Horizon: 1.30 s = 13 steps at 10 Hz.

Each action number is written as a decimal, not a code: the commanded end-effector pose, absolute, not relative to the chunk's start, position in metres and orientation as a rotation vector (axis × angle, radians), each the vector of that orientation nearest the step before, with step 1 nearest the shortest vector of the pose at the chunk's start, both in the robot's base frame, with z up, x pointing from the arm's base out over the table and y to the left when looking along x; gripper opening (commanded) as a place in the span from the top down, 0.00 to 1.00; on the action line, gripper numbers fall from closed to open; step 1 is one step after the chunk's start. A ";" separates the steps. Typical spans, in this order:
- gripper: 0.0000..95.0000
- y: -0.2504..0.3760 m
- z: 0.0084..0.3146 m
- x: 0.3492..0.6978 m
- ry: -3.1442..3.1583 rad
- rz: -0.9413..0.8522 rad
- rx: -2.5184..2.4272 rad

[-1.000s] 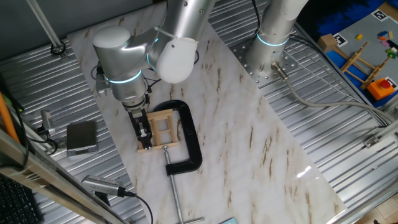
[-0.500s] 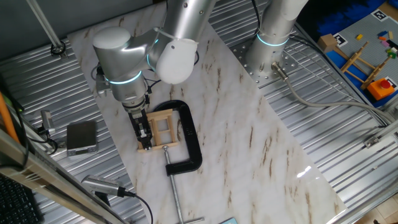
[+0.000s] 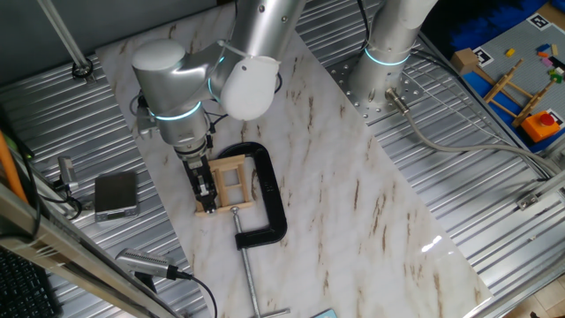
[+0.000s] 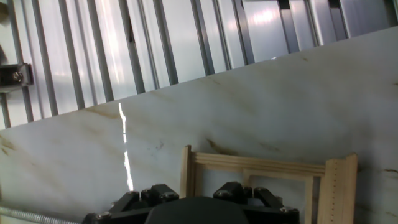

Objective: Close a sliding window

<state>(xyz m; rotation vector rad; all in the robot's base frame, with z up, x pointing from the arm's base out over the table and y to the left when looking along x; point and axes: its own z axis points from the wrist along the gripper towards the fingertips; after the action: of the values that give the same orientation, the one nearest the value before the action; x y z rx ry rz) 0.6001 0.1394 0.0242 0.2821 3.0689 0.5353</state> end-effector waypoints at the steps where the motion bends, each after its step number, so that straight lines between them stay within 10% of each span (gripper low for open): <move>1: 0.40 0.139 0.024 0.597 3.070 0.528 0.284; 13: 0.40 0.132 0.024 0.591 3.067 0.557 0.276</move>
<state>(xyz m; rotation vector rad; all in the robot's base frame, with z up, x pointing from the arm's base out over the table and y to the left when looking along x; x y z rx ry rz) 0.5907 0.1329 0.0242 0.2772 3.0664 0.5600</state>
